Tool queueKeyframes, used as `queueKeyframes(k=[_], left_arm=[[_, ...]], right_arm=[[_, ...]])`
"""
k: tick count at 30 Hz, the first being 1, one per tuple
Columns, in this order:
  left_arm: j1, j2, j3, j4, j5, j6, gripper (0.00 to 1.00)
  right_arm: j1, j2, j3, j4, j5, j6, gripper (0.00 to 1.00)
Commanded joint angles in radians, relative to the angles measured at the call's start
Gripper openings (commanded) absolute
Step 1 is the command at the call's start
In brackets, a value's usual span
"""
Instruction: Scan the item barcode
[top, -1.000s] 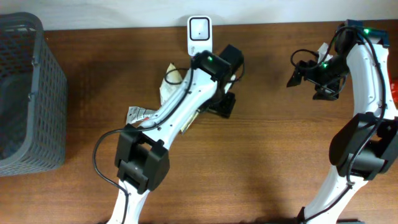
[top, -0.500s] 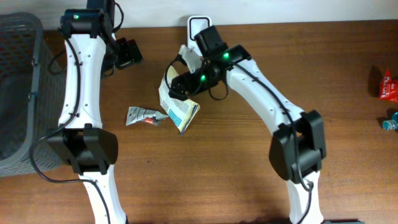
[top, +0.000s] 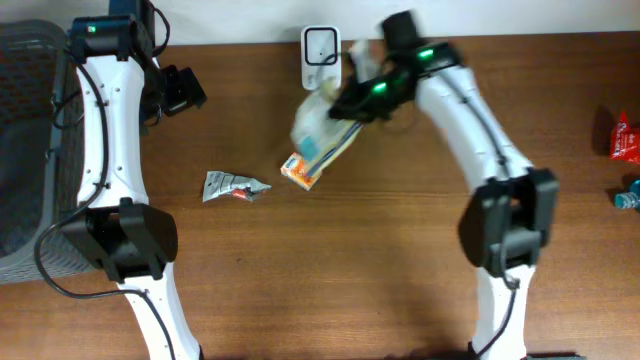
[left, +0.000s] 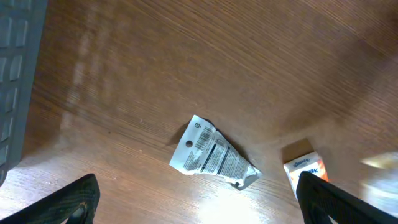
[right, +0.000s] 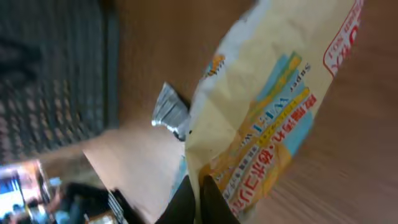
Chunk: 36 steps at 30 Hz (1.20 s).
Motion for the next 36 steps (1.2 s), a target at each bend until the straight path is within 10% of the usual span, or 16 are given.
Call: queueKeyframes(k=[1,4,9,16,20,26,32,36], left_arm=[[0.0,0.0,0.001,-0.002,-0.007,-0.008,0.99],[-0.023,0.03,0.001,-0.002,-0.002,-0.008,0.91],[-0.098,0.127,0.001,0.003,0.327,0.255,0.59],[-0.123,0.128,0.001,-0.001,0.282,0.255,0.62],[-0.209,0.129,-0.126,0.03,0.343,0.255,0.0],[-0.425,0.129,-0.446,0.417,0.469,0.213,0.0],[-0.41,0.129,-0.484,0.452,-0.245,0.055,0.0],[-0.34,0.118,-0.359,0.385,-0.097,0.036,0.0]], right_arm=[[-0.136,-0.039,-0.008,-0.135,-0.002,-0.071,0.04],[-0.206,-0.026,-0.206,-0.109,-0.015,-0.101,0.04],[-0.211,-0.028,-0.24,0.334,-0.72,0.065,0.04],[-0.268,0.022,-0.473,0.241,-0.246,0.014,0.04],[-0.282,-0.005,-0.338,0.055,-0.011,-0.071,0.17],[-0.274,-0.006,-0.315,0.026,0.0,-0.09,0.04],[-0.232,-0.006,-0.315,0.007,0.047,-0.15,0.04],[-0.156,-0.006,-0.314,0.046,0.139,-0.142,0.05]])
